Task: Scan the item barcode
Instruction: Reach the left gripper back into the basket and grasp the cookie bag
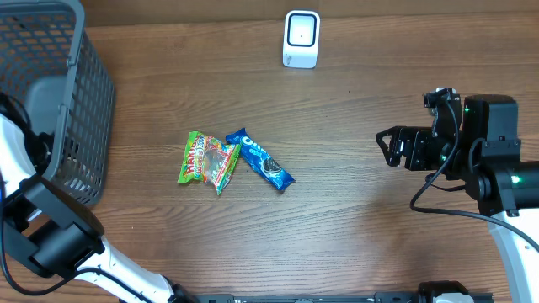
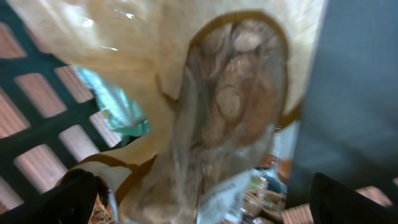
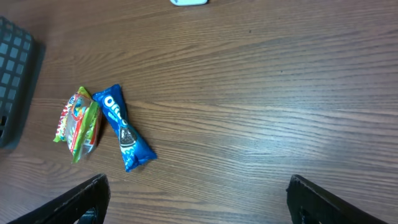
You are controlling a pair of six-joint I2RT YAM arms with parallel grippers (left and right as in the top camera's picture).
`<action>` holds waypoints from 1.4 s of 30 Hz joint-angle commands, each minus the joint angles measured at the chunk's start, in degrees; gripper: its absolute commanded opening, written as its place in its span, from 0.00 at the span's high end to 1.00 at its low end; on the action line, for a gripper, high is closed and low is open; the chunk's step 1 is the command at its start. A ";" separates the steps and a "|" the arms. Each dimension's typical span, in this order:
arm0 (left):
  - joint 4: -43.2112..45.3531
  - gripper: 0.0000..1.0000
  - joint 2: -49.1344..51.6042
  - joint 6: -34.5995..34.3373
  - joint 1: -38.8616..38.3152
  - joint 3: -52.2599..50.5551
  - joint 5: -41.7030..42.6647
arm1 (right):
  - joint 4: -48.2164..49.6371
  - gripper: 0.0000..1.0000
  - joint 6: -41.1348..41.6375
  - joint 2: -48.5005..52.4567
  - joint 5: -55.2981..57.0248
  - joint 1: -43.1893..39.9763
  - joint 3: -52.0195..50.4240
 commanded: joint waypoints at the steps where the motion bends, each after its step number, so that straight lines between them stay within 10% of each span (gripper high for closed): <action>1: 2.36 0.03 -0.11 -0.63 0.46 -5.29 -1.36 | -0.17 0.09 0.13 -0.35 0.00 0.22 1.84; 14: 10.88 0.96 -0.11 -0.63 0.31 -11.23 1.36 | -0.22 0.09 0.13 -0.35 -0.02 0.22 1.84; 38: -8.57 0.95 -3.06 2.49 -0.83 27.80 7.89 | -0.15 0.09 0.13 -0.35 0.00 0.22 1.84; 42: -7.87 0.30 -2.03 2.05 -0.66 24.04 6.32 | -0.17 0.09 0.13 -0.35 0.00 0.22 1.84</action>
